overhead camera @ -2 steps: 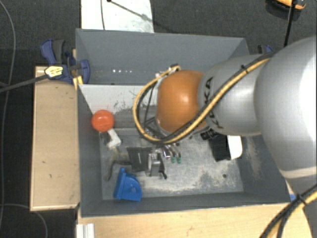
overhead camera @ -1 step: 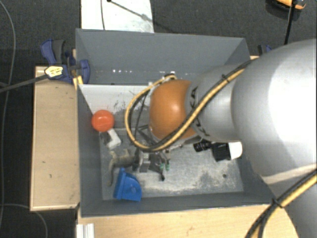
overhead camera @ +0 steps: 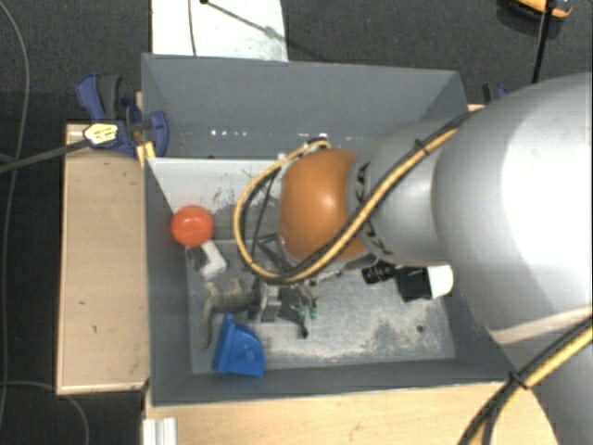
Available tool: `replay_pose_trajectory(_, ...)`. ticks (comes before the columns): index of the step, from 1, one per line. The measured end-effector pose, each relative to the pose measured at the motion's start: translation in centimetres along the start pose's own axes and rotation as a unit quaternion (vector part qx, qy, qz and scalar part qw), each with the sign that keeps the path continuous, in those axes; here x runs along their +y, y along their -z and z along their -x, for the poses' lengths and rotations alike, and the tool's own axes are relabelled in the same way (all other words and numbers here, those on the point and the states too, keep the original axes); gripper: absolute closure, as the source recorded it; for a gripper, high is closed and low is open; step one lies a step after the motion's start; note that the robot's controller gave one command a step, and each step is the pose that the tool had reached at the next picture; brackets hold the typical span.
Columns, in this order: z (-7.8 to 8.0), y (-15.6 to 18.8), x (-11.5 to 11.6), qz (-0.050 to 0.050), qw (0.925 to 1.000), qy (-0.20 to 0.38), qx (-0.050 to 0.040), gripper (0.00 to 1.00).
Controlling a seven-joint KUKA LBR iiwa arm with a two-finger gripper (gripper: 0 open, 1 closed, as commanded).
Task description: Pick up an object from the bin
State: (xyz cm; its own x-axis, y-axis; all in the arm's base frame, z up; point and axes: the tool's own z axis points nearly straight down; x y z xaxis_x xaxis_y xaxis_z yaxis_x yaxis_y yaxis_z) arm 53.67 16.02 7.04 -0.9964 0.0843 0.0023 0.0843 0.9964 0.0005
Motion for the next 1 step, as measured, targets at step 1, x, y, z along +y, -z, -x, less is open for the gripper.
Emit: replay_pose_trajectory(1, -1.48, 15.70, 1.62, 0.001, 1.0000, -0.008, -0.0025, 1.00)
